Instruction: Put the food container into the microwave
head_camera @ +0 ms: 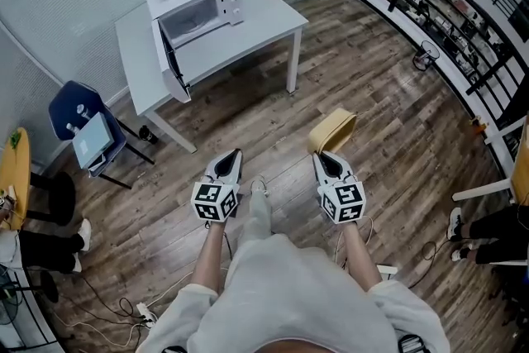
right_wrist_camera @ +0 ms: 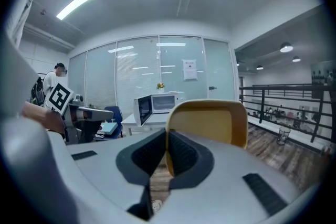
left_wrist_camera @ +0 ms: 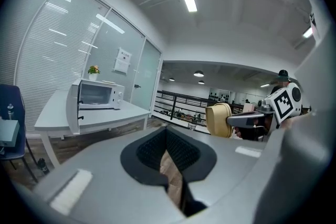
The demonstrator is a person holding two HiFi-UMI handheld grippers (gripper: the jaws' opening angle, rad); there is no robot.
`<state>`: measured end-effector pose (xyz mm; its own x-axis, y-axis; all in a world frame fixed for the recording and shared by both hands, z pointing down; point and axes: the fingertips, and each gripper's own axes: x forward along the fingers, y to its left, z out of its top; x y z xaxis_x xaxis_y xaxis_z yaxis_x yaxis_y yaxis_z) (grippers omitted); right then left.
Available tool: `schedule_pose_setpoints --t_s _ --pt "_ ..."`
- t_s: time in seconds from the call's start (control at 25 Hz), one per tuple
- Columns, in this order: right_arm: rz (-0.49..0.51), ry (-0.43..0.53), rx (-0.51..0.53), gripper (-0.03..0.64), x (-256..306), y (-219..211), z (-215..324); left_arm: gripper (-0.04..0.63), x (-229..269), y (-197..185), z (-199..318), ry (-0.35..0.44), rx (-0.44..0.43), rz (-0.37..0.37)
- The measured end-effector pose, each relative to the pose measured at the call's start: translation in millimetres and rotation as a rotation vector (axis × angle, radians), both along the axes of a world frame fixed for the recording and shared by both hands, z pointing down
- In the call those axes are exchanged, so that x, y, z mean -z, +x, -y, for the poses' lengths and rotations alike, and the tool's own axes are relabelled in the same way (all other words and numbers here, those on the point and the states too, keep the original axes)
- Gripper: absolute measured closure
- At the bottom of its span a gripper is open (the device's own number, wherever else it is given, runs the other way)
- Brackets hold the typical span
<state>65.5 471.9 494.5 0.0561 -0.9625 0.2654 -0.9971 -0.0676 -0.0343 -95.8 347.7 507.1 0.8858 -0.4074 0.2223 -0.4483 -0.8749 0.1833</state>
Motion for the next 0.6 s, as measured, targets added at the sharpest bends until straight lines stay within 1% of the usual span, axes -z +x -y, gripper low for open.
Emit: schedule_pose_setpoints --t_s 0.2,0.6 --pt "-0.013 -0.013 -0.017 0.591 -3 22 27 0.584 -8 26 34 -0.016 -0.019 -0.003" --pt "-0.027 -0.041 -0.073 0.591 -2 74 108 0.584 -16 97 118 -0.046 -0.109 -0.005"
